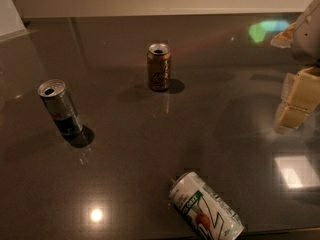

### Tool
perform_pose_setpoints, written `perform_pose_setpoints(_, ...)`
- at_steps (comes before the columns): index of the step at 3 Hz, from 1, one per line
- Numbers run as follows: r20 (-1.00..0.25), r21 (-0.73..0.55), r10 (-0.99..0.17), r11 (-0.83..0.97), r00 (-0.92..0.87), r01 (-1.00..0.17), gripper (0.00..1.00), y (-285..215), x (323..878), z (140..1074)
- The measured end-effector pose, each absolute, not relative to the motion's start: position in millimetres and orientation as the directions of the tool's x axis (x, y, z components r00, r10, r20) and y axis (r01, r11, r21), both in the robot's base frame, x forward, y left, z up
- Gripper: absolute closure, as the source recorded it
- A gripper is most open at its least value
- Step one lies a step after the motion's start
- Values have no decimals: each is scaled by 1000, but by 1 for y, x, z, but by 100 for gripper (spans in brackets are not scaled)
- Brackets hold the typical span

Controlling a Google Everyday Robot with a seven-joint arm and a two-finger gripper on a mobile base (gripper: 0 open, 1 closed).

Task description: Place 7up can upright

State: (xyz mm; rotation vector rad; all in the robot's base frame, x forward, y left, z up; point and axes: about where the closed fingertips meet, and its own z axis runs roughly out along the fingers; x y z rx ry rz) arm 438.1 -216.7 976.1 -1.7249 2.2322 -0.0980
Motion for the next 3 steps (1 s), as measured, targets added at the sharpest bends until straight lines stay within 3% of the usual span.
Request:
perform_pose_setpoints(1, -207, -245, -953, 270, -221, -931, 0, -217, 438, 976)
perform_pose_setpoints(3, -238, -263, -970, 21, 44, -965, 0, -181, 422, 976)
